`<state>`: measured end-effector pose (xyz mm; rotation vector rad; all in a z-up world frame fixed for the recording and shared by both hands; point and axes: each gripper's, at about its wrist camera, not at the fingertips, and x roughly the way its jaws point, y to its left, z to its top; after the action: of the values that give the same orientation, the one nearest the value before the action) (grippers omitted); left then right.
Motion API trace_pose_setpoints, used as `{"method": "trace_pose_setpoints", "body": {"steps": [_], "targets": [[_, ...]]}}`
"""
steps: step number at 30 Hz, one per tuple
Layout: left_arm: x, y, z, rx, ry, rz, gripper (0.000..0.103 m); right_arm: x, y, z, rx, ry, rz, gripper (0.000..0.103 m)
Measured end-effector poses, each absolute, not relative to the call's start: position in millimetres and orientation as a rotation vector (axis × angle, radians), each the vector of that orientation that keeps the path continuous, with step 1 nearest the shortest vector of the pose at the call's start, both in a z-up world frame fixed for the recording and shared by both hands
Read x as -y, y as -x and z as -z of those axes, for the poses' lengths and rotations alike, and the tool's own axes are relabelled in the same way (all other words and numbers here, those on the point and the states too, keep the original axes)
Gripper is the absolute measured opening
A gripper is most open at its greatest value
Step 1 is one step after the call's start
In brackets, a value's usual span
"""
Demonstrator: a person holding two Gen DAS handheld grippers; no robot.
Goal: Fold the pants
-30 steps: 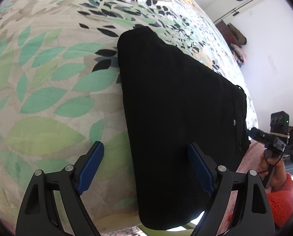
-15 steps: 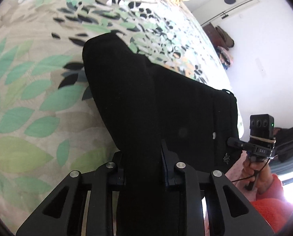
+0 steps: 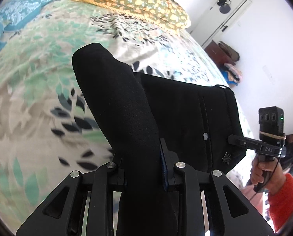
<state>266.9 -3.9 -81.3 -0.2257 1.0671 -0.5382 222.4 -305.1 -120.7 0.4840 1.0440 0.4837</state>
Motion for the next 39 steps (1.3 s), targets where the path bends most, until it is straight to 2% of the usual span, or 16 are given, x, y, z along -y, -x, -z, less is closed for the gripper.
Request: {"method": "trace_pose_setpoints", "body": {"steps": [3,5,8,9,10,11,14,19,28,39], "targets": [[11.2,-279.9,114.5,-1.111,0.152,0.471,0.03,303.1,-242.8,150.1,-1.108,-0.47,-0.407,0.041],[15.4,-278.3,142.0,-1.168,0.044,0.352,0.054,303.4,-242.8,169.5,-1.167,-0.406,-0.295,0.052],[4.9,-250.6,146.3,-1.119,-0.009,0.285,0.069,316.5,-214.0,169.1,-1.116,-0.497,-0.25,0.071],[-0.4,-236.7,138.4,-1.092,-0.011,0.289,0.074,319.8,-200.0,162.5,-1.089,-0.498,-0.223,0.084],[-3.2,-226.5,131.5,-1.064,-0.036,0.278,0.086,320.9,-185.8,154.8,-1.06,-0.487,-0.202,0.097],[-4.4,-214.7,124.1,-1.028,-0.074,0.258,0.095,319.8,-171.8,146.8,-1.034,-0.472,-0.189,0.102],[0.8,-174.9,102.0,-0.893,-0.224,0.211,0.1,304.3,-137.0,128.4,-1.005,-0.375,-0.107,0.103],[16.7,-141.6,102.3,-0.886,-0.343,0.107,0.101,262.6,-100.4,106.1,-0.955,-0.106,0.13,0.103],[26.2,-105.9,77.8,-0.817,-0.326,0.009,0.101,225.5,-73.3,79.7,-0.907,0.074,0.208,0.103],[16.6,-98.4,41.0,-0.751,-0.216,-0.03,0.101,209.4,-62.7,47.2,-0.825,0.137,0.254,0.103]]}}
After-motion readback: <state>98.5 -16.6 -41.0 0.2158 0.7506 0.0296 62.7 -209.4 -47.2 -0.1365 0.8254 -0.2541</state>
